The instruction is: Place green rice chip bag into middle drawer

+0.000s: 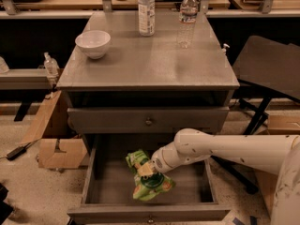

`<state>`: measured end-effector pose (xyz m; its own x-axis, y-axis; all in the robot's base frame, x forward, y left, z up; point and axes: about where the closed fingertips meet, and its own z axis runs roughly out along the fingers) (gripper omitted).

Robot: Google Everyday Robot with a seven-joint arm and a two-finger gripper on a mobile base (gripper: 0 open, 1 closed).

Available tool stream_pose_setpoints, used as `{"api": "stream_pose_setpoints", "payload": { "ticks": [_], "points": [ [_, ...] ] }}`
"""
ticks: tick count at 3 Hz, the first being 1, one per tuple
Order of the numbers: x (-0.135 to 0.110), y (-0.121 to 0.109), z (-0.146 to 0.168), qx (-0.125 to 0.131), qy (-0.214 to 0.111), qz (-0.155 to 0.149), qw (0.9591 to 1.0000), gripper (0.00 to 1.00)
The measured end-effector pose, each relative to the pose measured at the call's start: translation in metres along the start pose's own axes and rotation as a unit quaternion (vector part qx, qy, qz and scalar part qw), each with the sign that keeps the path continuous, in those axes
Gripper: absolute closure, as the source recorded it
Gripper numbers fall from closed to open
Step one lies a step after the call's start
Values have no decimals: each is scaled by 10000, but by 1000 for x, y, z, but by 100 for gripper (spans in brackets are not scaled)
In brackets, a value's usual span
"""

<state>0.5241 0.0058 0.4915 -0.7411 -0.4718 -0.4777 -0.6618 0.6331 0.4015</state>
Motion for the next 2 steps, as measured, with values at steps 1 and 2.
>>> {"api": "stream_pose_setpoints", "payload": {
  "ticks": [1,2],
  "points": [
    [0,1,1,-11,8,-3,10000,4],
    [1,1,2,-17,13,-4,10000,0]
  ]
}}
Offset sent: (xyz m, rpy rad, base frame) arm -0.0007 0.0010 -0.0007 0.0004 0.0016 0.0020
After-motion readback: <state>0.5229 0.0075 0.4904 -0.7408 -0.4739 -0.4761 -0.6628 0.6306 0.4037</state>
